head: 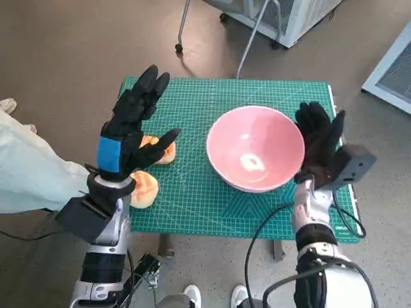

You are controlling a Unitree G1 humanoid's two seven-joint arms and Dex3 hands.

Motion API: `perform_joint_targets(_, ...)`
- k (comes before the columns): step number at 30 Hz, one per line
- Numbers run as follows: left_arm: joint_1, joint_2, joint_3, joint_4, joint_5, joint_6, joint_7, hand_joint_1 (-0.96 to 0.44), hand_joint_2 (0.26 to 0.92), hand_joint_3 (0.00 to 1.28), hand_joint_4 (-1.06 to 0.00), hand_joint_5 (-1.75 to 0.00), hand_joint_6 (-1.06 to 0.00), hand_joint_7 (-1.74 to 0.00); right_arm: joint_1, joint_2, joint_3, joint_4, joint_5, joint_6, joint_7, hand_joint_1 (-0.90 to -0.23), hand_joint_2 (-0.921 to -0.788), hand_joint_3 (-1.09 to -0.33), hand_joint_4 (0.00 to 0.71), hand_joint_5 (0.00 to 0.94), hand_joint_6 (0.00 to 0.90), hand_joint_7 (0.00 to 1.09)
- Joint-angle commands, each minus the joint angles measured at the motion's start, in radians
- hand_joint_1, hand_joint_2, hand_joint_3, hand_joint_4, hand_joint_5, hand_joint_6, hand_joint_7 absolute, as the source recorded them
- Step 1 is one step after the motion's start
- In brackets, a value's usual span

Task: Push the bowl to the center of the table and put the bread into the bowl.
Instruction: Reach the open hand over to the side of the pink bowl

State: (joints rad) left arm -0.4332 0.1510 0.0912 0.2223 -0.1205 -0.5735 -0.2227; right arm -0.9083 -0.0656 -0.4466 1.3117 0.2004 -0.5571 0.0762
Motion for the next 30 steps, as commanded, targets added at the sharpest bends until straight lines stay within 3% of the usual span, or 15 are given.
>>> perform_joint_targets(1,0.015,0.009,0.006,-0.019,0.008,0.006,0.007,-0.32,0.921,0.21,-0.38,0.0,-0.41,-0.07,-0.005,0.027,-0.007,0.019,0.009,0.023,0.008,-0.559,-0.921,-0.981,0.209,0.009,0.098,0.61)
perform_joint_targets(11,0.028,0.014,0.008,-0.021,0.015,0.002,0.013,-0.32,0.921,0.21,-0.37,0.0,-0.41,-0.06,-0.037,0.054,-0.031,0.025,0.02,0.058,0.012,-0.589,-0.921,-0.917,0.215,0.009,0.131,0.63)
perform_joint_targets(17,0.042,0.02,0.013,-0.025,0.012,-0.002,0.01,-0.33,0.921,0.2,-0.37,0.0,-0.41,-0.05,-0.049,0.05,-0.027,0.023,0.006,0.069,0.006,-0.588,-0.921,-0.899,0.223,0.011,0.132,0.63)
perform_joint_targets(23,0.053,0.05,0.031,-0.017,0.001,-0.002,-0.003,-0.33,0.921,0.2,-0.37,0.0,-0.41,-0.05,-0.05,0.02,0.016,0.016,-0.047,0.034,-0.025,-0.595,-0.921,-0.902,0.23,0.013,0.118,0.62)
perform_joint_targets(30,0.039,0.158,0.065,-0.001,0.081,0.035,0.006,-0.35,0.921,0.21,-0.38,0.0,-0.41,-0.04,-0.061,-0.018,0.1,-0.011,-0.143,-0.072,-0.097,-0.604,-0.921,-0.909,0.239,0.015,0.118,0.62)
